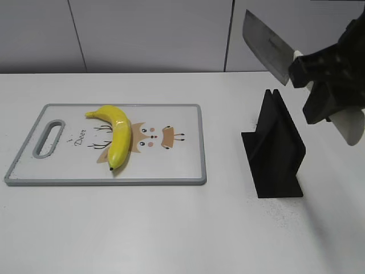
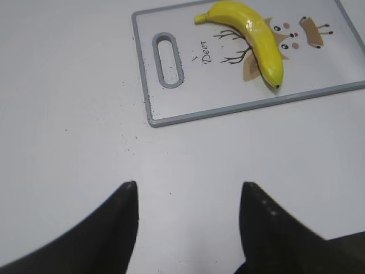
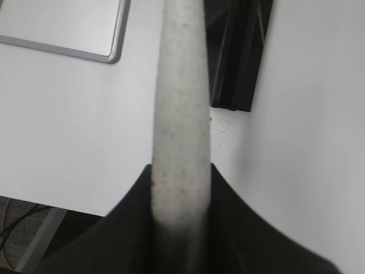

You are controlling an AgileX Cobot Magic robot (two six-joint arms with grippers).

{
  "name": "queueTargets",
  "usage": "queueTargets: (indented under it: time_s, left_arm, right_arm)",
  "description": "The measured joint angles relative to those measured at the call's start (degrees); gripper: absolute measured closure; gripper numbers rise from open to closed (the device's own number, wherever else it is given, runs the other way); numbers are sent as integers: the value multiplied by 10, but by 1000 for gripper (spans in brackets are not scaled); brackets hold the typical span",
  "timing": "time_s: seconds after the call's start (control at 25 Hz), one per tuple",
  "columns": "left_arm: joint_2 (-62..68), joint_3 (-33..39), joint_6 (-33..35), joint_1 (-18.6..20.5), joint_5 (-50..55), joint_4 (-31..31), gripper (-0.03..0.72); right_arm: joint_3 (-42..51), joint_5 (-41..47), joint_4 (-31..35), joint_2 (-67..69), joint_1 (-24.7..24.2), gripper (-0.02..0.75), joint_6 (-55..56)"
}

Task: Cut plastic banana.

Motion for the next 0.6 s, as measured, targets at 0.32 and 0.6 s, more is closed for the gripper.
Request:
queueTargets:
  time_s: [0.32,0.6]
  left_arm:
    - [-172,143,-6,-1,-13,1,138]
    - [-264,176,-35,-1,-31,6,138]
  right_arm:
    - [61,-29,-19,-4,0,576,38]
    - [106,-74,-21,-5,0,576,58]
